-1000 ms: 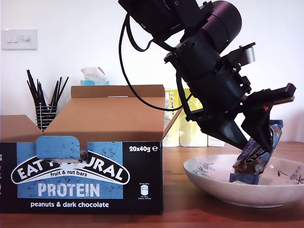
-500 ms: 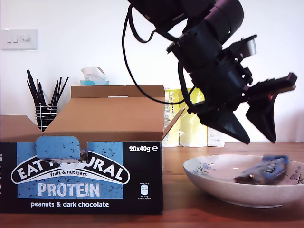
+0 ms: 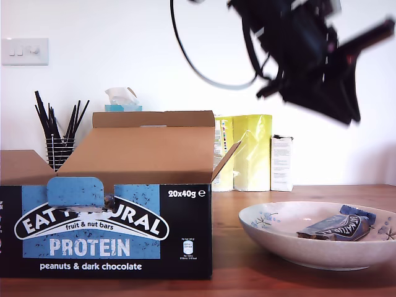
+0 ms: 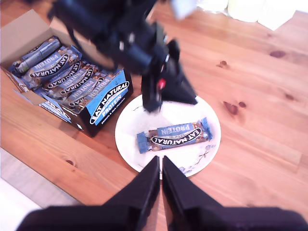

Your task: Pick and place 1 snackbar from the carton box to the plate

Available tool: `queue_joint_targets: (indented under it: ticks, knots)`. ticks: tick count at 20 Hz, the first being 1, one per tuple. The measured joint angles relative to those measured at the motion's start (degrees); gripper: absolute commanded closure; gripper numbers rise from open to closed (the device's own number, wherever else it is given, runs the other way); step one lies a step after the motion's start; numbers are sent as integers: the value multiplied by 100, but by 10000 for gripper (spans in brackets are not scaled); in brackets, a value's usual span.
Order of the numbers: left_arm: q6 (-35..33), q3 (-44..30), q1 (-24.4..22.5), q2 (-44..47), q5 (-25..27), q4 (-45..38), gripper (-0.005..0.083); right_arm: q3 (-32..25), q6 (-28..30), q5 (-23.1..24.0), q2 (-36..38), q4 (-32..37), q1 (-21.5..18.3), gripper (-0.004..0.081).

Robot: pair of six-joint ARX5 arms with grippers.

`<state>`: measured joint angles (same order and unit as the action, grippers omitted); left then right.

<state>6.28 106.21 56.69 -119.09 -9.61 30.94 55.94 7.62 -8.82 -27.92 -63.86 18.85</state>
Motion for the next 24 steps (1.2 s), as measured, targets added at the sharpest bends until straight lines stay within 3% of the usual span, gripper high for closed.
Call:
queue_joint_targets:
  ticks: [7,10,15,19,24]
  knots:
    - [-79,-2,-94,538,332,260,795,0,-4,50,0,872,0,783]
    - [-181,-4,-238,638,463,415,795,-57,-9,308,2,1405,0,783]
    - [-334,-201,-798,1215,481,498,795,-798,-15,588,2,2507,-2,783]
    - [-350,-1202,-1357,2162,487,101,795,-1397,-205,640,-11,3571,-225,783]
    - [-350,-3193,-2050,3462,520,-761,795,-1714,-271,636,-4,4199,-754,783]
